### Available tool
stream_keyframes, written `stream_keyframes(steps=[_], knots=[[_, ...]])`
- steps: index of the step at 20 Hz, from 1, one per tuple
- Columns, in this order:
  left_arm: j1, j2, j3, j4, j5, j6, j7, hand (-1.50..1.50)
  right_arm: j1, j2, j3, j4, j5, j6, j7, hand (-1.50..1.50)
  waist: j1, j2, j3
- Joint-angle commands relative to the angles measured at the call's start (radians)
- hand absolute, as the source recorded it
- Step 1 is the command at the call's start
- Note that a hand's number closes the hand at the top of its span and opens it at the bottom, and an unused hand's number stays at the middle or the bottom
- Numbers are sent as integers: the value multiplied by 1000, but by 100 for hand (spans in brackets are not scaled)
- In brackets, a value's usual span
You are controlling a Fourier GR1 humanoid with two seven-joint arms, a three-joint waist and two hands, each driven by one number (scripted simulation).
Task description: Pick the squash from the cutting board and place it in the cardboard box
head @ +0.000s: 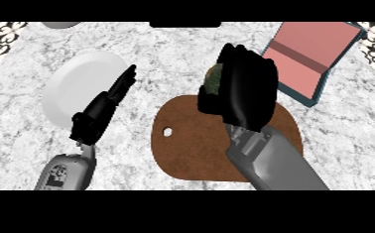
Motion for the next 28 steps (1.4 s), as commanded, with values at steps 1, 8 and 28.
stream_keyframes(steps=[1,8,28], knots=[[-12,-6,10,24,1,2,-12,0,-177,17,-63,-53,-3,112,142,150,7,2,-1],[10,13,15,-42,12,-19,5,0,-170,18,-110,-185,58,202,201,150,2,-2,0],[-24,-27,3,4,-18,-9,0,0,-367,-173,-609,278,14,-70,-163,150,15,9,0]])
